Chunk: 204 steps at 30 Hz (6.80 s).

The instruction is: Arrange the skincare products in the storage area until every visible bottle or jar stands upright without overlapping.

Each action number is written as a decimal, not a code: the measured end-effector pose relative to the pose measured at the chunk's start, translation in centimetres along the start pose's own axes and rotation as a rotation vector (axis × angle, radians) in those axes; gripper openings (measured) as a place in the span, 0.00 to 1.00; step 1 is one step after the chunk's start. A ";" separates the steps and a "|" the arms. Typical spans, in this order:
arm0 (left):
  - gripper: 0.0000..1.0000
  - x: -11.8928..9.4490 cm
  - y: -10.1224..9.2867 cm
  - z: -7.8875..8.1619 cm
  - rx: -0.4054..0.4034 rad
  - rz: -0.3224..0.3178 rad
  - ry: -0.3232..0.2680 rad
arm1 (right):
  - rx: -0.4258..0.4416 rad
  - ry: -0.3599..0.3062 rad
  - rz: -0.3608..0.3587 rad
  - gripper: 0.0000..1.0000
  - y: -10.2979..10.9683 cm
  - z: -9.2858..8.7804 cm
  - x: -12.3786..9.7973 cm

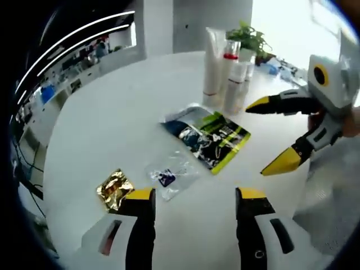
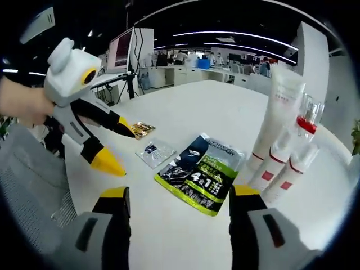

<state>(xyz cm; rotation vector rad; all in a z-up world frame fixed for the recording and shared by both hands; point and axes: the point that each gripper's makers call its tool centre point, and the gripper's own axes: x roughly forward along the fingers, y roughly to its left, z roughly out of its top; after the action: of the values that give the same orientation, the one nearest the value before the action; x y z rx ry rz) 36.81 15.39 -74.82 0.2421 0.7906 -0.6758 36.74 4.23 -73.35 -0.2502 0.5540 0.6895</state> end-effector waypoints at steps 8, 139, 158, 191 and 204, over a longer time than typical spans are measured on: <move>0.63 -1.2 -0.6 -0.4 -0.039 -0.008 -0.015 | 0.057 -0.011 0.004 0.84 0.2 -0.7 -1.9; 0.72 -2.5 7.6 -4.0 -0.306 0.251 0.142 | 0.315 -0.128 -0.202 0.96 -5.0 -1.7 -11.6; 0.62 -0.4 9.7 -2.8 -0.409 0.301 0.109 | 0.330 -0.118 -0.218 0.95 -5.3 -2.0 -11.7; 0.51 2.3 13.3 -1.9 -0.420 0.391 0.128 | 0.332 -0.104 -0.229 0.94 -5.5 -2.3 -11.7; 0.47 2.6 13.4 -1.8 -0.422 0.385 0.127 | 0.333 -0.101 -0.230 0.93 -5.6 -2.4 -11.6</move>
<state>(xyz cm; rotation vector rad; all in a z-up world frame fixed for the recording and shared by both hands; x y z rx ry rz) 45.70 25.28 -78.49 0.0479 0.9557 -0.1236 32.09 -7.10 -68.59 0.0334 0.5252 0.3769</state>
